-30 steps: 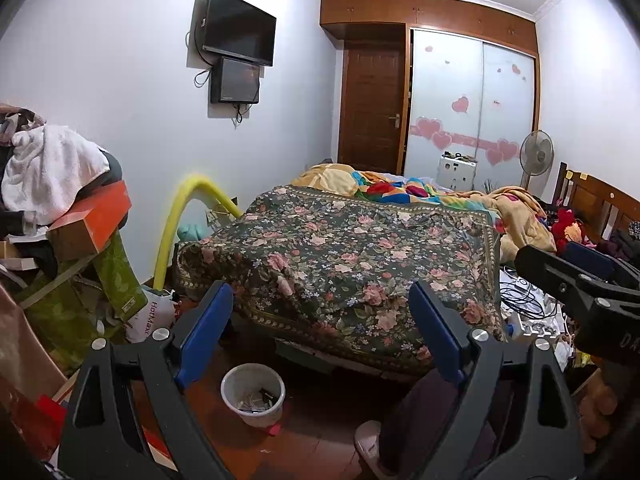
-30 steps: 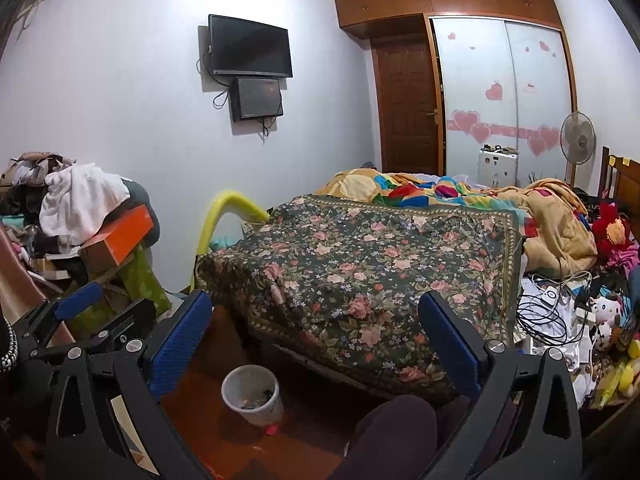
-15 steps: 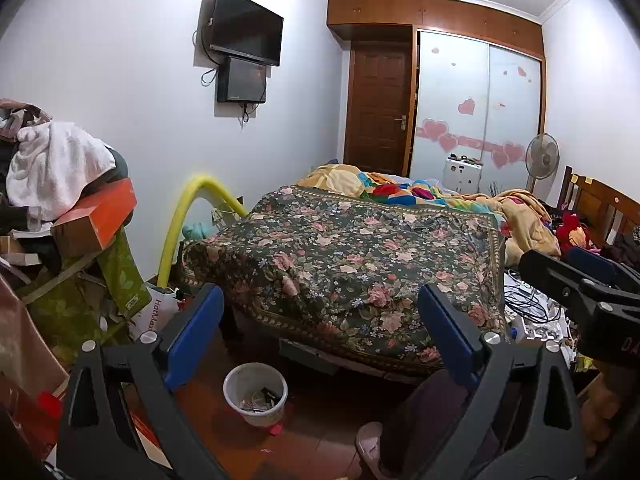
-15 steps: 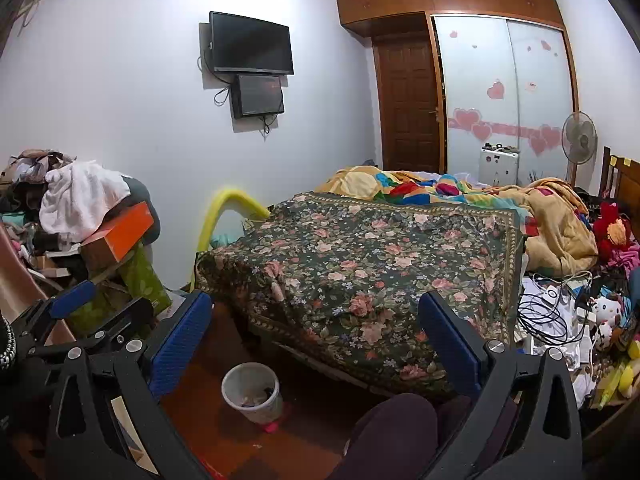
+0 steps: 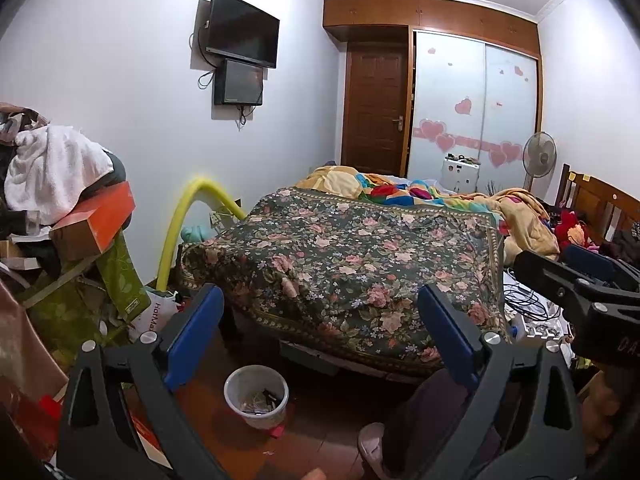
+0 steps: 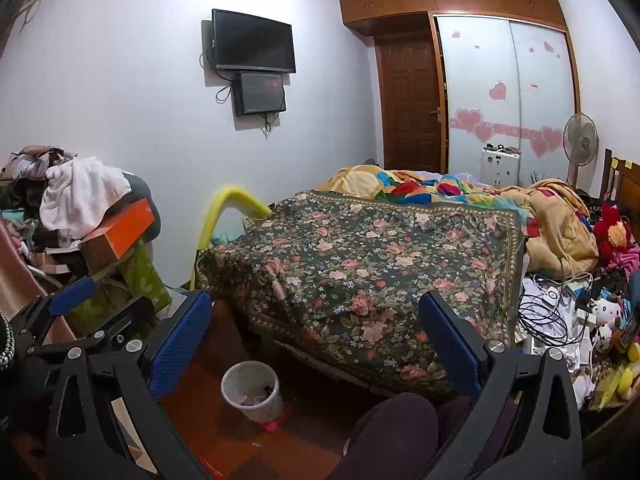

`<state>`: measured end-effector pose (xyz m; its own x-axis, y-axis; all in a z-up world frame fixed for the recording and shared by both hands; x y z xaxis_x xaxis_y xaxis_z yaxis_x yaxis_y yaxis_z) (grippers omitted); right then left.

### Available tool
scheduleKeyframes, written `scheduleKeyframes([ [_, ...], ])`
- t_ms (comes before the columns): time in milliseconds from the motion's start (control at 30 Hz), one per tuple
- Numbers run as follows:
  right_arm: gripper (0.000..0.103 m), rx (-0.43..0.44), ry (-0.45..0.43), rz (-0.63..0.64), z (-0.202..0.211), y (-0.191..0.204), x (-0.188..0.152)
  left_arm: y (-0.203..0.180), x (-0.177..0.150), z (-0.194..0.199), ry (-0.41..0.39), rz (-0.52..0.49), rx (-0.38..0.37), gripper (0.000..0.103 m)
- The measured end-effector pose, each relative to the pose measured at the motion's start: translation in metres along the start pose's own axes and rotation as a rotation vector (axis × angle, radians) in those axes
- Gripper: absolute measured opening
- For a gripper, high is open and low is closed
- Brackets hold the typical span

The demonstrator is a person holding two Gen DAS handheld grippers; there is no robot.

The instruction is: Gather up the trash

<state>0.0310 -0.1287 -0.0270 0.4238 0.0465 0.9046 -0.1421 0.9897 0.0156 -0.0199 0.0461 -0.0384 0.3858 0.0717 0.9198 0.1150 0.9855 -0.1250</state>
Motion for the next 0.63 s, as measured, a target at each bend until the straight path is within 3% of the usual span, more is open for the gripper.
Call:
scheduleKeyframes([
  [633,0.103,-0.001,0.009,-0.001,-0.0046,-0.0051,-0.0025,0.0055,0.0016,-0.0062,0.004,0.010,0.000,0.098],
])
Point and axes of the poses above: each gripper's, at about its wrist camera, not at the fingertips, and z roughly against the way its jaws point, y to its left, x to its top, the point moved 3 cm from there along -z, roughly the way its jaws point, and after that the axes turned 12 degrees about -x, right-handed, at the moved point
